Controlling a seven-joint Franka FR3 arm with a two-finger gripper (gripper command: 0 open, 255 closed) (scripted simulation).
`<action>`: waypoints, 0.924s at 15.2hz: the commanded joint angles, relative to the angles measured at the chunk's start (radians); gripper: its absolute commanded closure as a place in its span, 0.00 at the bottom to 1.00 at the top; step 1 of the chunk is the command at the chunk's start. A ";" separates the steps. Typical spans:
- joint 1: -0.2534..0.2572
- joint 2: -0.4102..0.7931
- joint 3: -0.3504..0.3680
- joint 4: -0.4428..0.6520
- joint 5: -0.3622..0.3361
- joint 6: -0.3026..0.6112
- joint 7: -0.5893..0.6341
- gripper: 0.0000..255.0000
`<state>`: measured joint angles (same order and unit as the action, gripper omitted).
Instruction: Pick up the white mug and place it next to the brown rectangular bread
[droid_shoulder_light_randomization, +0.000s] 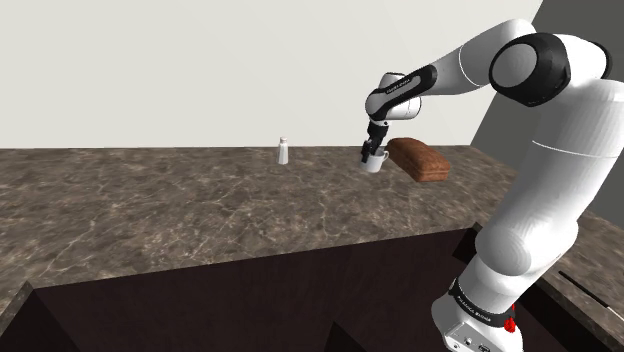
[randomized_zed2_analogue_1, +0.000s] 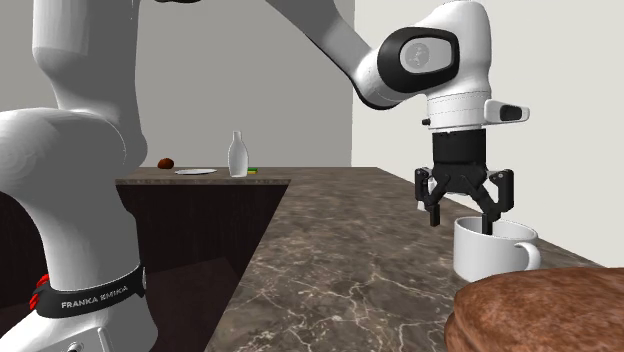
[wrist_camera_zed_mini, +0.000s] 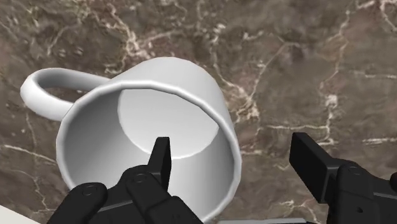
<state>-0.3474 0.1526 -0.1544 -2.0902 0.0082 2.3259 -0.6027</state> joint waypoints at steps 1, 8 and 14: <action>0.000 0.000 0.000 0.000 0.000 0.000 0.000 0.00; 0.004 -0.072 -0.001 0.043 -0.015 -0.114 0.010 0.00; 0.004 -0.072 -0.001 0.043 -0.015 -0.114 0.010 0.00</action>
<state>-0.3435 0.0803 -0.1555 -2.0475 -0.0063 2.2118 -0.5926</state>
